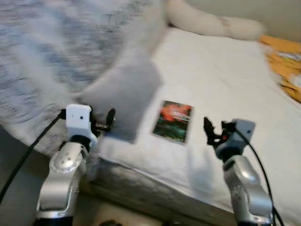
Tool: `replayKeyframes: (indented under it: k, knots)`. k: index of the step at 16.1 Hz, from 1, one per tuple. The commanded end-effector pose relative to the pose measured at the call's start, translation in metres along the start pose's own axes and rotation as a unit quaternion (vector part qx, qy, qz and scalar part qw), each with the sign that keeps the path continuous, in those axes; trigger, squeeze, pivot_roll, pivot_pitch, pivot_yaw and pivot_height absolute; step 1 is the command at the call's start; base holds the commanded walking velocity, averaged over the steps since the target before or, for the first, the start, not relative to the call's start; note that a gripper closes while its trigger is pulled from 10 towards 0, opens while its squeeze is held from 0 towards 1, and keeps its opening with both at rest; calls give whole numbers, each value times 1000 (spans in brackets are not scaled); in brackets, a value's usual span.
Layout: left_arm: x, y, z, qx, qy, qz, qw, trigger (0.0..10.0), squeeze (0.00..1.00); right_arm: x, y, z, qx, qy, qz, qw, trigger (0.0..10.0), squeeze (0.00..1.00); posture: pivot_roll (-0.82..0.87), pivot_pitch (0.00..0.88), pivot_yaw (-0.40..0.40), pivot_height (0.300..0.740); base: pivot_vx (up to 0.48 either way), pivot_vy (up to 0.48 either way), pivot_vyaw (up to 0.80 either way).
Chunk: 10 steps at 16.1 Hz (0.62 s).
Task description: Clean up the room
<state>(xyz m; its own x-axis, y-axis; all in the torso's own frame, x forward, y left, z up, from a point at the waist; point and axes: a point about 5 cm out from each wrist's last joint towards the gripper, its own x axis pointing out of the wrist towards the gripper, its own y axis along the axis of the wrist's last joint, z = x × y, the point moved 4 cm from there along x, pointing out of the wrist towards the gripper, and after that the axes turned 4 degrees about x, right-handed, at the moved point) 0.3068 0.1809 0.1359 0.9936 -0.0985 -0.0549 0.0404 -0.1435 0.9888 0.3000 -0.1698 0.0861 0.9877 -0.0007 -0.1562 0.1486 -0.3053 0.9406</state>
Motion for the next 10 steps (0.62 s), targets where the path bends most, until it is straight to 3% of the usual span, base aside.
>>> replayKeyframes:
  k: [1,3,5,10]
  knots:
    - [-2,-1,-6,8,14,-1,1000,10000,0,1,5,0,-21,-7,5,1000,10000,0,120,0,-62,740,0,-480,0]
    - [0,-2,-11,10,23,-5,1000,10000,0,2,6,5,-29,-6,2,1000,10000,0,121,0,-53,740,0,-480,0]
    - [1,-2,-10,8,23,-8,1000,10000,0,3,8,11,5,-27,8,1000,10000,0,114,0,-24,740,0,-480,0]
    - [4,-3,-8,19,13,-12,1000,10000,0,7,5,-6,3,-2,2,1000,10000,0,116,0,-18,740,0,-480,0]
